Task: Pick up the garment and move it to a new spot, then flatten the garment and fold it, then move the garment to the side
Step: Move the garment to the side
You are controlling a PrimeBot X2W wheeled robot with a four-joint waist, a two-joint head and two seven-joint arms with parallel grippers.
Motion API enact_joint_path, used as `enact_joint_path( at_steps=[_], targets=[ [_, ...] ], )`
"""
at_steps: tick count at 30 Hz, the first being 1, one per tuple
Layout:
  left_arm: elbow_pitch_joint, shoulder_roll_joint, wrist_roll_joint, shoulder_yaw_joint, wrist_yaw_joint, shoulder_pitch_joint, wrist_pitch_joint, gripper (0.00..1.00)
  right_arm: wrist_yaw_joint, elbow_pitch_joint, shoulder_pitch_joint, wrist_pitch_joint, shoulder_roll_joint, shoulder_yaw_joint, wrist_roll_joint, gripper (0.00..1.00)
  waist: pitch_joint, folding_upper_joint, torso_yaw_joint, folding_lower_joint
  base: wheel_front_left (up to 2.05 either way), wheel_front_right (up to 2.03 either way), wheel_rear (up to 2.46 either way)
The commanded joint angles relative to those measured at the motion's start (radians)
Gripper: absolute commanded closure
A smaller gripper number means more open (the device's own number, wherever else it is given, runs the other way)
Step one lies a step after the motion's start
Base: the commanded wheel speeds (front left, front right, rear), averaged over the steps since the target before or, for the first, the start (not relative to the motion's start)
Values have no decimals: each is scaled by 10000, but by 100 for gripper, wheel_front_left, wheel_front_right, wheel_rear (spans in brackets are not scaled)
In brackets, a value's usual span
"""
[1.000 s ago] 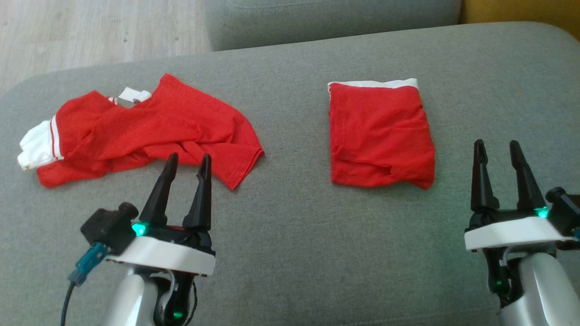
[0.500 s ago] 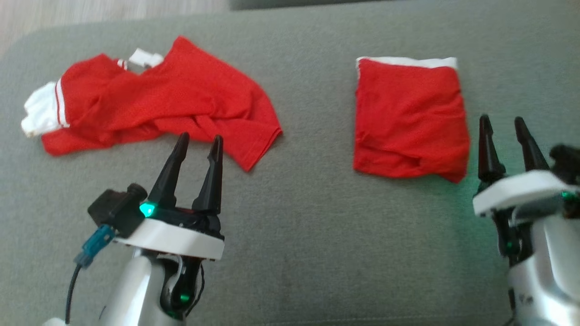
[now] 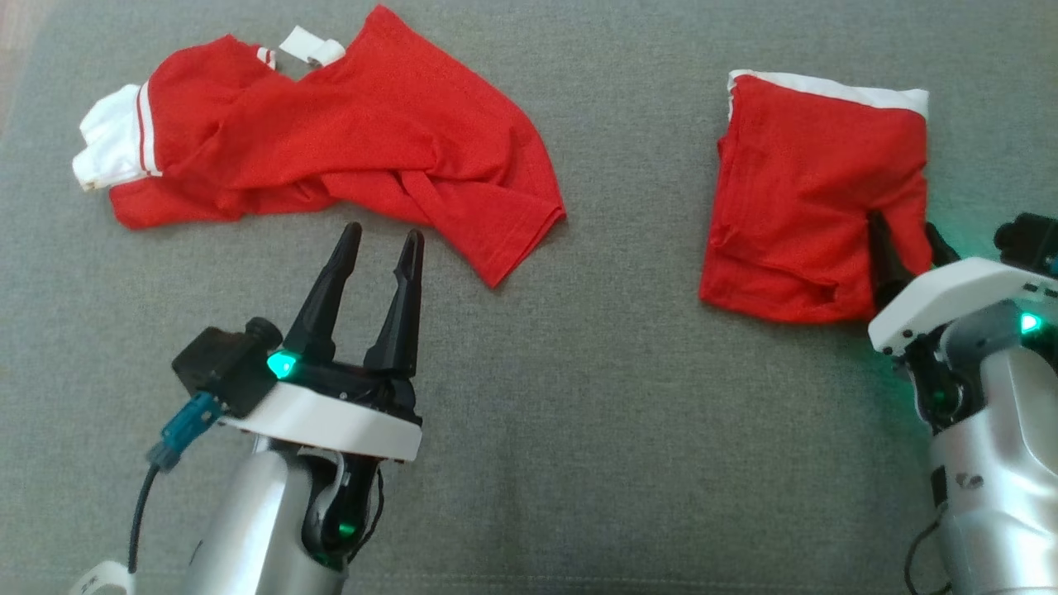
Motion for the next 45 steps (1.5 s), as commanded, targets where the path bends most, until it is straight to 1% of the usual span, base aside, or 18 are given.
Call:
enact_joint_path(
  at_steps=[1, 5, 6, 7, 9, 14, 17, 22, 25, 26, 28, 31, 39, 41, 42, 43, 45],
  targets=[
    [-327, 74, -48, 290, -60, -309, -120, 0, -9, -196, -345, 10, 69, 242, 26, 0, 65, 0, 25, 0, 0, 0, 0],
    [-328, 74, -52, 305, -61, -310, -120, 0, -9, 33, -526, -71, -17, 603, -77, 0, 163, 0, -36, 0, 0, 0, 0],
    [-303, 74, -50, 289, -61, -301, -120, 0, -9, 91, -527, -121, -93, 757, -168, 20, 136, 0, -64, 0, 0, 0, 0],
    [-287, 74, -58, 275, -61, -288, -120, 0, -9, 138, -543, -171, -183, 915, -271, 100, 145, 0, -109, 0, 0, 0, 0],
    [-277, 74, -43, 260, -61, -327, -120, 0, -9, 214, -649, -258, -434, 1237, -521, 100, 221, 0, -229, 0, 0, 0, 0],
    [-313, 74, -22, 209, -62, -500, -120, 0, -9, 285, -1096, -611, -1494, 1918, -1225, 100, 380, 0, -480, 0, 0, 0, 0],
    [-352, 74, -6, 198, -62, -609, -120, 0, -9, 286, -1378, -687, -2404, 2231, -1581, 100, 530, 0, -549, 0, 0, 0, 0],
    [-442, 74, -30, 149, -62, -777, -120, 0, -9, 447, -1836, -654, -4163, 2710, -2151, 100, 840, 0, -525, 0, 0, 0, 0],
    [-468, 74, -67, 104, -62, -849, -120, 0, -9, 674, -2042, -345, -5028, 2829, -2492, 100, 1018, 0, -448, 0, 0, 0, 0],
    [-475, 74, -82, 105, -63, -867, -120, 0, -9, 829, -2131, -143, -5218, 2668, -2488, 100, 1072, 0, -424, 0, 0, 0, 0],
    [-494, 74, -107, 105, -63, -914, -120, 0, -9, 1017, -2315, 60, -5514, 2461, -2495, 100, 1201, 0, -369, 0, 0, 0, 0],
    [-516, 74, -123, 96, -63, -988, -120, 0, -9, 1276, -2582, 97, -5969, 2309, -2830, 100, 1390, 0, -297, 0, 0, 0, 0],
    [-509, 74, -129, 101, -63, -1107, -120, 0, -9, 1343, -2857, 415, -5980, 1451, -3674, 100, 1585, 0, -252, 0, 0, 0, 0],
    [-467, 74, -157, 96, -63, -1153, -120, 0, -9, 1327, -2767, 596, -5747, 889, -3882, 99, 1539, 0, -240, 0, 0, 0, 0],
    [-451, 74, -168, 109, -63, -1150, -120, 0, -9, 1268, -2724, 527, -5673, 741, -3955, 9, 1509, 0, -244, 0, 0, 0, 0],
    [-430, 74, -177, 127, -63, -1140, -120, 0, -9, 1193, -2692, 434, -5588, 617, -4018, 0, 1463, 0, -253, 0, 0, 0, 0],
    [-379, 74, -188, 158, -63, -1098, -120, 0, -9, 1013, -2599, 275, -5421, 547, -4141, 0, 1351, 0, -281, 0, 0, 0, 0]
  ],
)
